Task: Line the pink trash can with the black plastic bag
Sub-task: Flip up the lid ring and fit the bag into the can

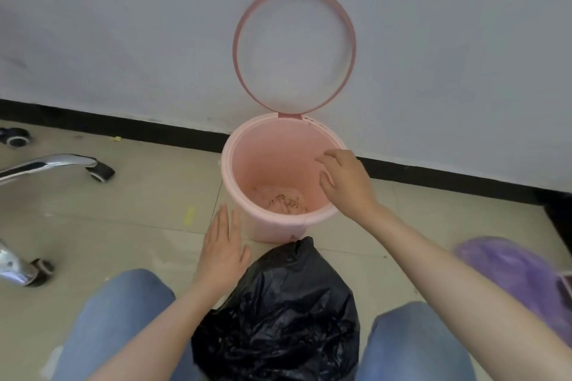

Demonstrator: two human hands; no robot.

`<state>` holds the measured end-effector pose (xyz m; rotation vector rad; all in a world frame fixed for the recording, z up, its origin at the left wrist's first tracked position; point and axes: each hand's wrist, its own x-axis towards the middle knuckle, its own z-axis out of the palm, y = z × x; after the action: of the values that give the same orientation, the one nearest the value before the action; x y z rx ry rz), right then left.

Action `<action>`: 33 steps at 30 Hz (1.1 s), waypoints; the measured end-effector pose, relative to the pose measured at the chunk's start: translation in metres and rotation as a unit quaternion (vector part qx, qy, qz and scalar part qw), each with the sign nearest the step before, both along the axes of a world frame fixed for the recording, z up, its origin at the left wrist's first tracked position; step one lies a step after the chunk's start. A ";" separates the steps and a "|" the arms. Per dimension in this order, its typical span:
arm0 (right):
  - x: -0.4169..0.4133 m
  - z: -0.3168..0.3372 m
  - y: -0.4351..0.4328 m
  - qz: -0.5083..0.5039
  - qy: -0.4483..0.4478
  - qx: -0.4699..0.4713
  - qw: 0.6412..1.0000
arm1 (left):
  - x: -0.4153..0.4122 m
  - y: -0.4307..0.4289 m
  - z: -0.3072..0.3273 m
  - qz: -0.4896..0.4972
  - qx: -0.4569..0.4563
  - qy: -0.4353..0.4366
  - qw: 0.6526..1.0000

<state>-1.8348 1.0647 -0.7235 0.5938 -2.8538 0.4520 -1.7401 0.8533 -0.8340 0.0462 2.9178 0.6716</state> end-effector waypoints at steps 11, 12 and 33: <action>0.093 -0.130 0.034 -0.080 0.022 -0.036 0.996 | 0.021 0.041 -0.065 -0.099 -0.071 -0.130 0.984; 0.098 -0.140 0.033 -0.088 -0.011 -0.017 0.996 | 0.021 0.044 -0.067 -0.110 -0.080 -0.142 0.980; 0.136 -0.192 0.079 -0.163 -0.187 0.146 0.958 | 0.045 0.087 -0.111 -0.290 0.017 0.020 0.957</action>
<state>-1.6993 1.1436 -0.9154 0.0676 -3.3258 0.0924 -1.6954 0.9408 -0.9446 0.8854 2.7044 0.6119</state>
